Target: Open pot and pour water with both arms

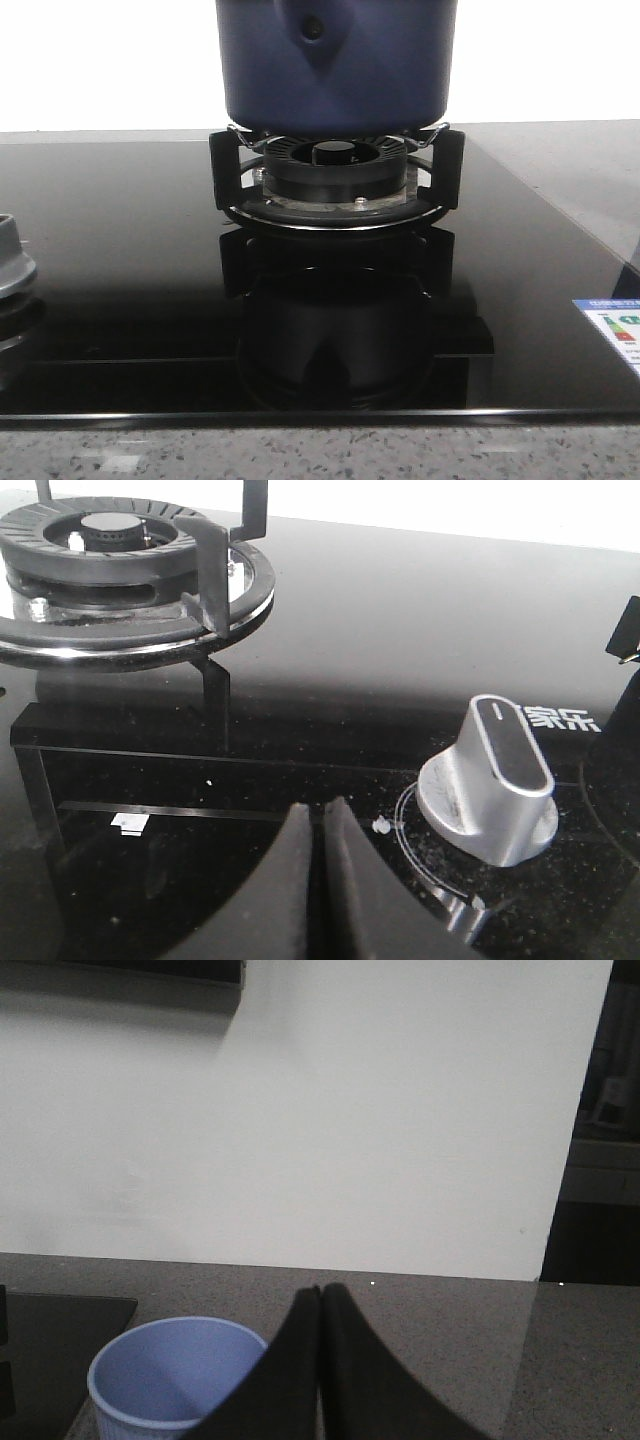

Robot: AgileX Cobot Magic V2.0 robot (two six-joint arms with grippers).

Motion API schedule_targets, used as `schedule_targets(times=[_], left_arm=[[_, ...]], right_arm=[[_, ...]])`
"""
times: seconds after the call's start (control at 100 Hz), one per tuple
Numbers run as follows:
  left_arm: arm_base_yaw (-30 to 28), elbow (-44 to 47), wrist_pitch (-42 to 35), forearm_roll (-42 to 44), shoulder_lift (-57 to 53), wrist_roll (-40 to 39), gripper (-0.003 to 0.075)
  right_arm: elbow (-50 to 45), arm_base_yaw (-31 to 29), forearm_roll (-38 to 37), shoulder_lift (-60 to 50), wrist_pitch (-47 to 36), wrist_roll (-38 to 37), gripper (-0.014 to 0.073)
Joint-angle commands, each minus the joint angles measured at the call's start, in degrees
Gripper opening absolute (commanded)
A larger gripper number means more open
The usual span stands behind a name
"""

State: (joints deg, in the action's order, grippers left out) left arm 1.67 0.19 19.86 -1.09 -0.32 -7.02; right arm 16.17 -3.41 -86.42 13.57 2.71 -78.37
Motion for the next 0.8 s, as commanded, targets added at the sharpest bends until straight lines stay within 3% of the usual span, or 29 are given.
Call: schedule_targets(times=[0.0,0.11,0.14,0.49,0.57,0.61,0.65,0.66,0.72,0.79], left_arm=[[-0.01,2.53,-2.36,-0.81,-1.62,-0.26,-0.002],[-0.01,2.53,-2.36,-0.81,-1.62,-0.26,-0.002],[-0.01,2.53,-2.36,-0.81,-1.62,-0.26,-0.002],[-0.01,2.53,-2.36,-0.81,-1.62,-0.26,-0.002],[-0.01,2.53,-2.36,-0.81,-1.62,-0.26,-0.002],[-0.01,2.53,-2.36,-0.81,-1.62,-0.26,-0.002],[-0.01,2.53,-2.36,-0.81,-1.62,-0.26,-0.002],[-0.01,2.53,-2.36,-0.81,-1.62,-0.26,-0.002],[-0.01,2.53,-2.36,-0.81,-1.62,-0.26,-0.002],[-0.01,2.53,-2.36,-0.81,-1.62,-0.26,-0.002]], right_arm=[[1.37,0.2,9.24,1.17,1.26,7.99,-0.0071],[1.37,0.2,33.0,1.17,1.58,31.95,-0.0071],[1.27,0.2,35.25,1.17,1.47,35.46,-0.0071],[-0.88,0.2,34.92,5.03,-2.71,35.67,-0.0071],[-2.95,0.23,42.27,5.02,-3.03,38.65,-0.0071],[-3.9,0.23,49.3,4.88,-2.71,44.29,-0.0071],[-5.18,0.23,61.94,4.61,-2.71,56.12,-0.0071],[-5.18,0.23,63.84,4.64,-2.71,56.12,-0.0071],[-6.88,0.23,79.14,4.02,-2.71,75.66,-0.0071],[-8.87,-0.15,86.96,2.69,-4.33,86.76,-0.0071]])
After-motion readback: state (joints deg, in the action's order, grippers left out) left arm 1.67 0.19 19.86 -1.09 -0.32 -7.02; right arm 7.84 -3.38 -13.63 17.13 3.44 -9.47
